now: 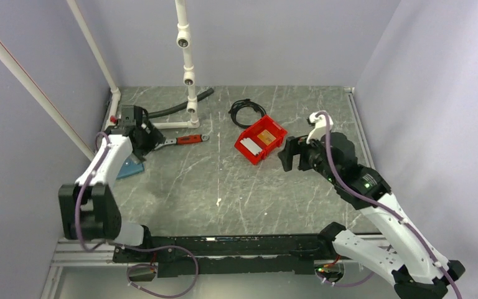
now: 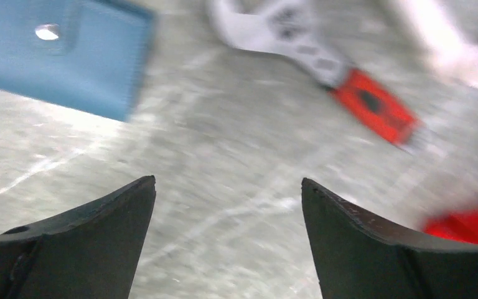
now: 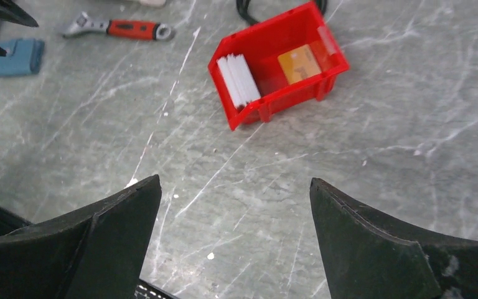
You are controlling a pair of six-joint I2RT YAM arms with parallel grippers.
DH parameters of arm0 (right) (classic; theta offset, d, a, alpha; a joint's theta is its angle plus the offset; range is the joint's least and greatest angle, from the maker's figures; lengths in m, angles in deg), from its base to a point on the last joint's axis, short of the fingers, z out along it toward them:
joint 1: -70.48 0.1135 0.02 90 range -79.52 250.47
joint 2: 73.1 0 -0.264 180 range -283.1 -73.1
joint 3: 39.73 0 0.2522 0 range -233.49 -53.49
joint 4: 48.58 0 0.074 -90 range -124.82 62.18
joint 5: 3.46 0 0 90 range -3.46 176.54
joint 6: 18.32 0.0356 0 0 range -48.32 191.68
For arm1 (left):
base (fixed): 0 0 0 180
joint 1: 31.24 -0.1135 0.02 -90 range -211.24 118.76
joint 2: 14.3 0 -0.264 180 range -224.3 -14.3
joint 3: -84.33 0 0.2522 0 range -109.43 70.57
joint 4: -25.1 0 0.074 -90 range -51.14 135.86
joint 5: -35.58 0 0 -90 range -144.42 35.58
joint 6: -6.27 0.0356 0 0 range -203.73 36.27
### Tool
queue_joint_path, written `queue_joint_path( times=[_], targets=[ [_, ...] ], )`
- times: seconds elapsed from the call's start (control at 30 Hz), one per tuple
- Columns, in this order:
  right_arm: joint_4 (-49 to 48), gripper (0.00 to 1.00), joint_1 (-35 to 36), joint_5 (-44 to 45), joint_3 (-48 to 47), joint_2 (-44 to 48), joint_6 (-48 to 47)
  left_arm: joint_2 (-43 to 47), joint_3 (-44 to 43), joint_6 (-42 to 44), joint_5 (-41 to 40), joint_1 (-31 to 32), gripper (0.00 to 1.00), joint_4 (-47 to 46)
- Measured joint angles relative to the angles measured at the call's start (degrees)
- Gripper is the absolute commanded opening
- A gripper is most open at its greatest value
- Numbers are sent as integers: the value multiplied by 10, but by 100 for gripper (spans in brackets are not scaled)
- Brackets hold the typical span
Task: Put the credit cards into the card holder
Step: Reset both arms
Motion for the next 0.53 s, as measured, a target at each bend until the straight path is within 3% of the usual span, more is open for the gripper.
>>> queue_joint_path(
  times=[0.2, 0.53],
  targets=[
    [19, 100, 0, 62, -51, 66, -5, 193, -95, 42, 112, 73, 99, -3],
    [-27, 100, 0, 120, -120, 206, -43, 434, -176, 109, 213, 75, 99, -110]
  ],
)
